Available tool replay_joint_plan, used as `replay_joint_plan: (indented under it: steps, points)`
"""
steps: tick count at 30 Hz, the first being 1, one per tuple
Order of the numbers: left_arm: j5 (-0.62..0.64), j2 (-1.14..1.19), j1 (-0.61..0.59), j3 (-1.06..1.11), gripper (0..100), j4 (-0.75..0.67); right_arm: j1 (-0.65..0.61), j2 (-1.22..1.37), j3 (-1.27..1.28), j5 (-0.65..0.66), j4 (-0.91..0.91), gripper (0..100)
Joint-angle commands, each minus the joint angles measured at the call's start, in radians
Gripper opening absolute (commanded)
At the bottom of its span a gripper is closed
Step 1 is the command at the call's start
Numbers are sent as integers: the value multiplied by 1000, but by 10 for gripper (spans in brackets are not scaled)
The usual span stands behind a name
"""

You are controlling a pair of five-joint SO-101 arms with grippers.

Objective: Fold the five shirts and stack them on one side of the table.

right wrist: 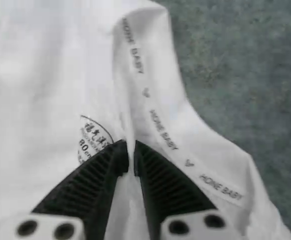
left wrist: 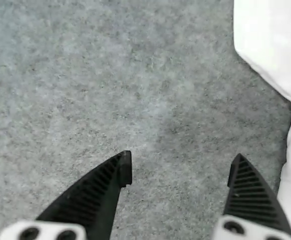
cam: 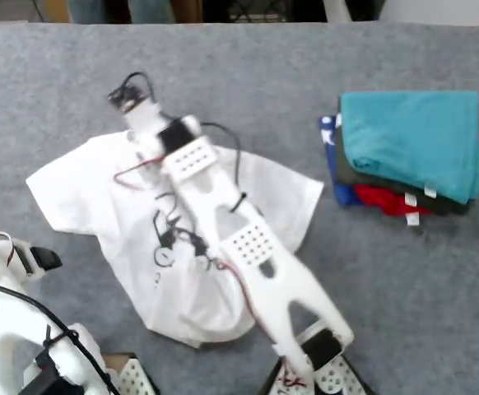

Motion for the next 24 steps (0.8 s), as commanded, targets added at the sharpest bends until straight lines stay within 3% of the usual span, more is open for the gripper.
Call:
replay_joint_plan:
  steps: [1,7,12,17,24]
  points:
    - [6,2,70,-24,321,-3,147,-39,-54,9,8,14]
    - [9,2,262,-16,320,-2,411,-84,-53,12,8,14]
    - [91,2,455,-16,321,-9,571,-91,-53,43,17,14]
    - [195,3,720,-22,321,-68,588,-87,-51,78,127,15]
    - [534,120,954,-27,325,-341,535,-87,-51,69,158,15]
